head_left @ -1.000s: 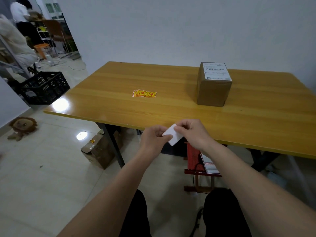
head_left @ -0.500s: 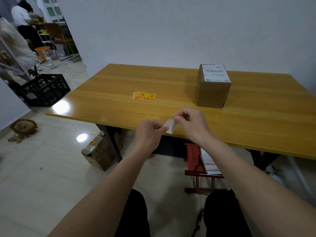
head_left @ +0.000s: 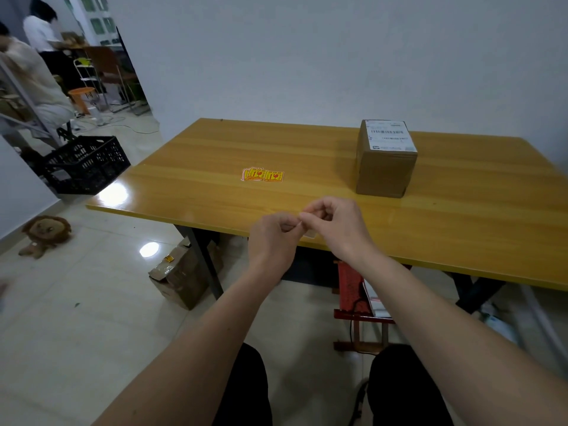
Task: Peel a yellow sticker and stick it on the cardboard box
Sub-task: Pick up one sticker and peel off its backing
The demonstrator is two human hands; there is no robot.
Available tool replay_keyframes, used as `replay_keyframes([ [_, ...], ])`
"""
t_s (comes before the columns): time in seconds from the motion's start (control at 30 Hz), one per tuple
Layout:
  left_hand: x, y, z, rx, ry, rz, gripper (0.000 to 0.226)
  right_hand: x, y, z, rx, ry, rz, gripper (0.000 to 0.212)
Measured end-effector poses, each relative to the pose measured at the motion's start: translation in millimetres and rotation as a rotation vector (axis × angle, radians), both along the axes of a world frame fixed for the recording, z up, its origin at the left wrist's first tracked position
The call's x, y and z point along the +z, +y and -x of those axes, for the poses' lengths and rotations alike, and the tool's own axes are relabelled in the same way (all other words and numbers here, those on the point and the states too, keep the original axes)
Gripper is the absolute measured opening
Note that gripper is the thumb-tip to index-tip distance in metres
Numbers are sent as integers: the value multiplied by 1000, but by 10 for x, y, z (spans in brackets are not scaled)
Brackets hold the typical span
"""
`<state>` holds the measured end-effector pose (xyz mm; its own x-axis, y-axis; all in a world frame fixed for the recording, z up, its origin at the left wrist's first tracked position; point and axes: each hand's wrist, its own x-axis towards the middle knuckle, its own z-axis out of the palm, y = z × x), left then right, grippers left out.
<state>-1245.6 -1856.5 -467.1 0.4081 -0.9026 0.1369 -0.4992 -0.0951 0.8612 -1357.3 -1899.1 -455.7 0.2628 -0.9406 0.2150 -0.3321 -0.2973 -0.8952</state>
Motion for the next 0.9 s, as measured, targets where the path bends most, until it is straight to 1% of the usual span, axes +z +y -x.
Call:
replay_keyframes([
  [0.03, -7, -3, -16, -3, 12, -2, 14, 2, 6, 1, 15, -7, -10, 2],
  [0.13, -21, -3, -54, -10, 21, -4, 14, -1, -1, -2, 43, -20, -37, 7],
  [0.37, -45, 0, -74, -11, 30, 0, 12, -19, -10, -29, 49, -18, -4, 16],
  [0.47, -54, 14, -64, -18, 22, 9, 14, -26, 7, -54, 29, -41, 3, 11],
  [0.57, -56, 17, -57, -26, 23, -5, 12, -34, -2, -57, 3, -5, 13, 8],
  [0.63, -59, 12, -65, -21, 27, -13, 11, -42, -12, -57, 0, 30, 24, 16],
  [0.73, -49, 8, -81, 10, 33, -5, 11, -57, -31, -51, -53, 93, 49, 36],
  [0.77, -48, 11, -86, 23, 35, 6, 11, -61, -43, -40, -79, 123, 53, 37],
  [0.83, -46, 30, -89, 37, 48, 37, 9, -68, -68, -27, -105, 182, 33, 27],
  [0.9, -43, 48, -85, 34, 43, 46, 7, -67, -72, -28, -101, 201, 26, 9],
])
